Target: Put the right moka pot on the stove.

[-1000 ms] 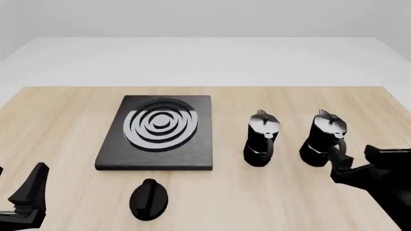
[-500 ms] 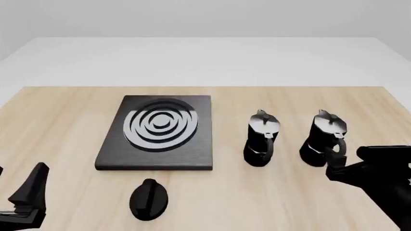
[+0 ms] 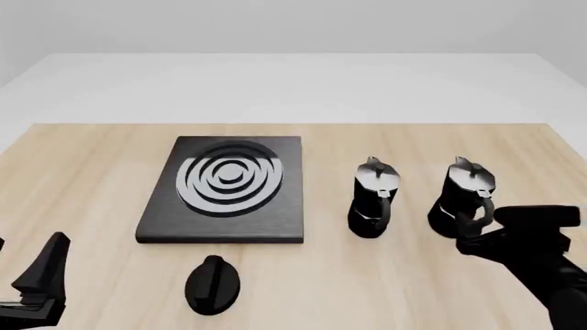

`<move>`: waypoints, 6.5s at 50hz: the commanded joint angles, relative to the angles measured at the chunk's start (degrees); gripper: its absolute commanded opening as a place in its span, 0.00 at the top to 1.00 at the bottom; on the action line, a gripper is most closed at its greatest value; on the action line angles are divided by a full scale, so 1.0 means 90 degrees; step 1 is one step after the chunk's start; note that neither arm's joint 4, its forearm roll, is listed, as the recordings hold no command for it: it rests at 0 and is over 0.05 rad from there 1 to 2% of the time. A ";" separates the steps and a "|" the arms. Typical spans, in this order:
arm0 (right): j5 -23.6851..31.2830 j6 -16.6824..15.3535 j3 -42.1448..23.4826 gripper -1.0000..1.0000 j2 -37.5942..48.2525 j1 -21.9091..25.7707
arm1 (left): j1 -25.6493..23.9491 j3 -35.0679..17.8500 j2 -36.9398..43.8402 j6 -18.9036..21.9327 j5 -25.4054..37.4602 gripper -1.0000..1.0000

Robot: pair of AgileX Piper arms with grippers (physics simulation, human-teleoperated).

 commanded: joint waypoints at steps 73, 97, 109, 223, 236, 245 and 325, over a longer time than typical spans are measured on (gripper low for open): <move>0.0256 -0.0169 -0.0509 1.00 -0.0259 -0.0092 | 0.0000 0.0000 0.0000 0.0001 0.0000 0.00; 0.1614 -0.0173 -0.0915 1.00 -0.1772 0.0073 | 0.0001 0.0000 -0.0001 0.0000 0.0000 0.00; 0.2593 -0.0161 -0.1613 1.00 -0.2519 0.0437 | -0.0001 0.0000 0.0000 0.0001 0.0000 0.00; 0.1234 0.0178 -0.5538 1.00 0.1387 0.4607 | 0.0000 0.0000 0.0000 0.0000 0.0000 0.00; 0.0301 0.0241 -0.5226 1.00 0.1838 0.4716 | -0.0001 0.0000 0.0000 0.0001 0.0000 0.00; 0.0199 0.0257 -0.5325 1.00 0.2168 0.4759 | -0.0002 0.0000 -0.0001 0.0000 0.0000 0.00; 0.0829 0.0383 -0.8004 1.00 0.5080 0.4973 | -0.0001 0.0000 0.0001 0.0000 0.0000 0.00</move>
